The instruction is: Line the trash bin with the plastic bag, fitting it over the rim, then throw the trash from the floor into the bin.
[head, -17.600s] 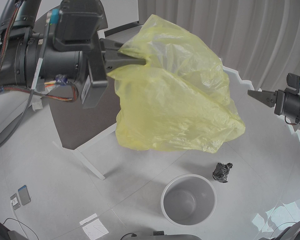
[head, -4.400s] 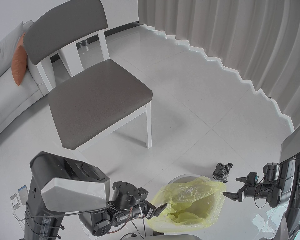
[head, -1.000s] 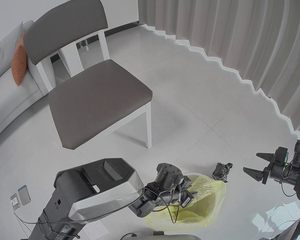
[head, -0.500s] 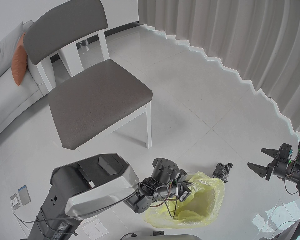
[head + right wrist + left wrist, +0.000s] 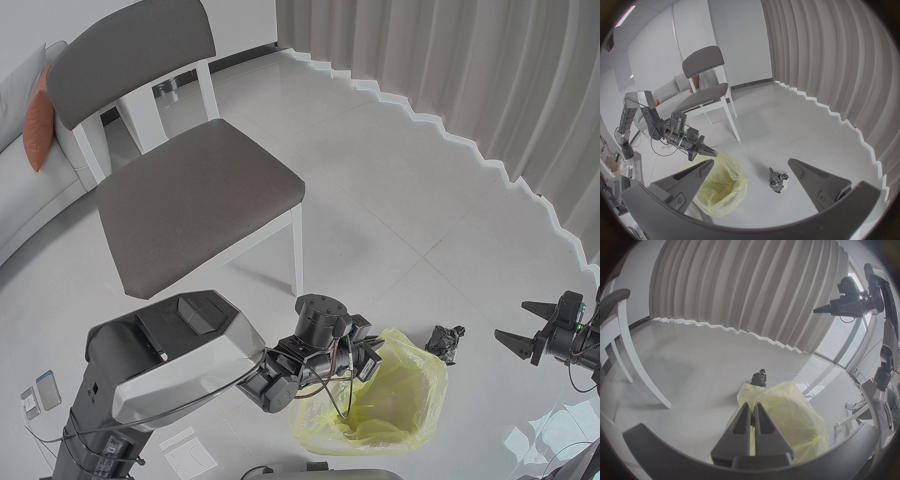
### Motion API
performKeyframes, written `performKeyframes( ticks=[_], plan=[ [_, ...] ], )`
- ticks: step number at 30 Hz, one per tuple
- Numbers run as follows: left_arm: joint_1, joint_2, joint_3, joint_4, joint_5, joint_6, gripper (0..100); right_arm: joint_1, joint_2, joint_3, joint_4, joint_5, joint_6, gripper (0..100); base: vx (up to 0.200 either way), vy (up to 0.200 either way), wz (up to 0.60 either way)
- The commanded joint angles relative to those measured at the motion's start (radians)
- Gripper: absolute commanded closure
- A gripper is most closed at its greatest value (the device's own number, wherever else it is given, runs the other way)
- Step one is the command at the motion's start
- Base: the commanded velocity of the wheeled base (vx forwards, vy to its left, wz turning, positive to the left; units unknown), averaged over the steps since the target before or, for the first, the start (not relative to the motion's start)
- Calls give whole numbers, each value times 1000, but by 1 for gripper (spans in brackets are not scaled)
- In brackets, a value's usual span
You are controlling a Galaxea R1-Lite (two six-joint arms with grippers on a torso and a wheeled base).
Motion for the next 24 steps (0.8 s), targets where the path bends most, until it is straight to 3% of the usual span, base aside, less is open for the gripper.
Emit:
performKeyframes(
  ticks=[1,17,24],
  plan=[
    [4,-11,-16,2,3,3,100,-1,3,8,0,1,-3,0,0,0,0],
    [61,2,-48,16,12,32,100,2,4,26,-2,2,-7,0,0,0,0],
    [78,81,-166,74,12,43,100,4,6,42,-2,2,-19,0,0,0,0]
  ],
)
